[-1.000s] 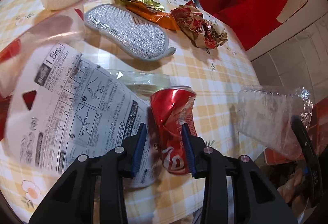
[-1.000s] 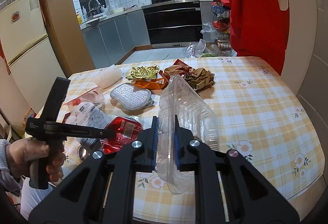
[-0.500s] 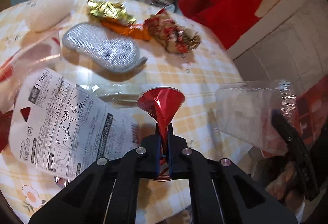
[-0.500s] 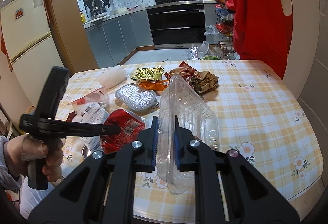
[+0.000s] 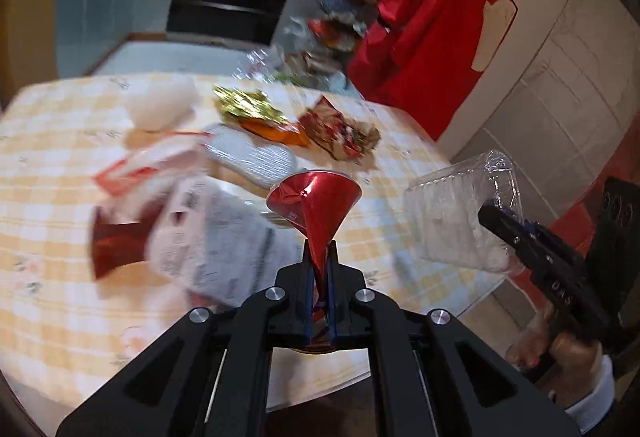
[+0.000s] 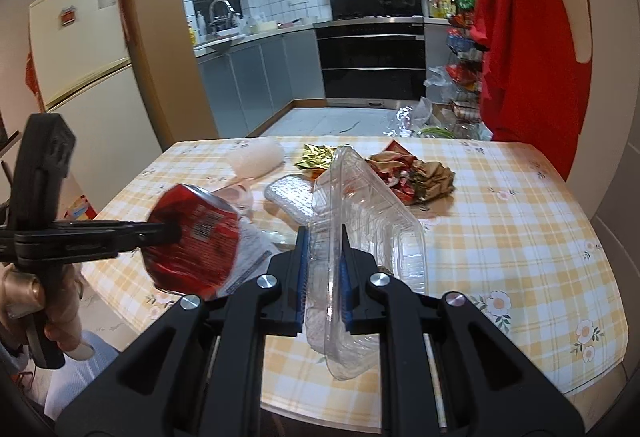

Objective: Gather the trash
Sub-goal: 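Carry the container and the red can toward the brown bin with both tools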

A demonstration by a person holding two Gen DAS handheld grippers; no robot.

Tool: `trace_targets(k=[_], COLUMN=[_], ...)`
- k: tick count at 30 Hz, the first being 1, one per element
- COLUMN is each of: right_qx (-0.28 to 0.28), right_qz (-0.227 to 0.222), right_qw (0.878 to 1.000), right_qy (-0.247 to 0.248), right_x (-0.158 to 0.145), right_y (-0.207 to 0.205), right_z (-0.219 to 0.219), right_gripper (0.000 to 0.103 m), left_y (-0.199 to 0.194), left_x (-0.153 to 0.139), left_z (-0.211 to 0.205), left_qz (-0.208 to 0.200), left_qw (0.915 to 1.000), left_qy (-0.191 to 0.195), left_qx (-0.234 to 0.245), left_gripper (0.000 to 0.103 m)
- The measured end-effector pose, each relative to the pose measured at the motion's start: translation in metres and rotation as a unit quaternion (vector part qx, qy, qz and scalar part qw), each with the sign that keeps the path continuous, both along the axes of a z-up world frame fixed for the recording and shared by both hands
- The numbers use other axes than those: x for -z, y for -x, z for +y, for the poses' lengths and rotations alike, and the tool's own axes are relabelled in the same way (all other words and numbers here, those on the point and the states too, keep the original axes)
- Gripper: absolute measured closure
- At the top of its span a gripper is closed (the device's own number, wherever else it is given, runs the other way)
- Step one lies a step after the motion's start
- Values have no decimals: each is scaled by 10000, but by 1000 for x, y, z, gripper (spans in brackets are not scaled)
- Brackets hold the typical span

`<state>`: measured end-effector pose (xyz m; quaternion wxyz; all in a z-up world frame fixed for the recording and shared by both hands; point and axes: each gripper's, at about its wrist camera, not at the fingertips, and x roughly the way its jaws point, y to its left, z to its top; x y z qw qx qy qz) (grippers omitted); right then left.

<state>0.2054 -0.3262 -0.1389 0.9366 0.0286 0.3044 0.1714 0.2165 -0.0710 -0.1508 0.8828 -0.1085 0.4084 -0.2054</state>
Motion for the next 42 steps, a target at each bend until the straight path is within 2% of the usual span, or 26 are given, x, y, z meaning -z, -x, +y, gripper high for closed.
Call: trace_targets(k=[10, 20, 29, 42], right_qx=[-622, -1251, -1261, -857], right_qz=[155, 470, 581, 858], right_qw=[9979, 9910, 9903, 9926], right_qy=[-16, 71, 2, -89], right_x=[1, 14, 23, 21], right_y=[35, 83, 117, 144], right_z=[46, 91, 101, 94], right_gripper=[87, 87, 87, 87], left_y=[75, 136, 168, 198], left_x=[-21, -7, -3, 1], left_z=[65, 101, 115, 123], left_qz=[-242, -236, -268, -392], left_qw=[9976, 9934, 9929, 9941], left_qy=[94, 240, 175, 329], left_qx=[-636, -1095, -1142, -959], left_gripper=[97, 97, 97, 97])
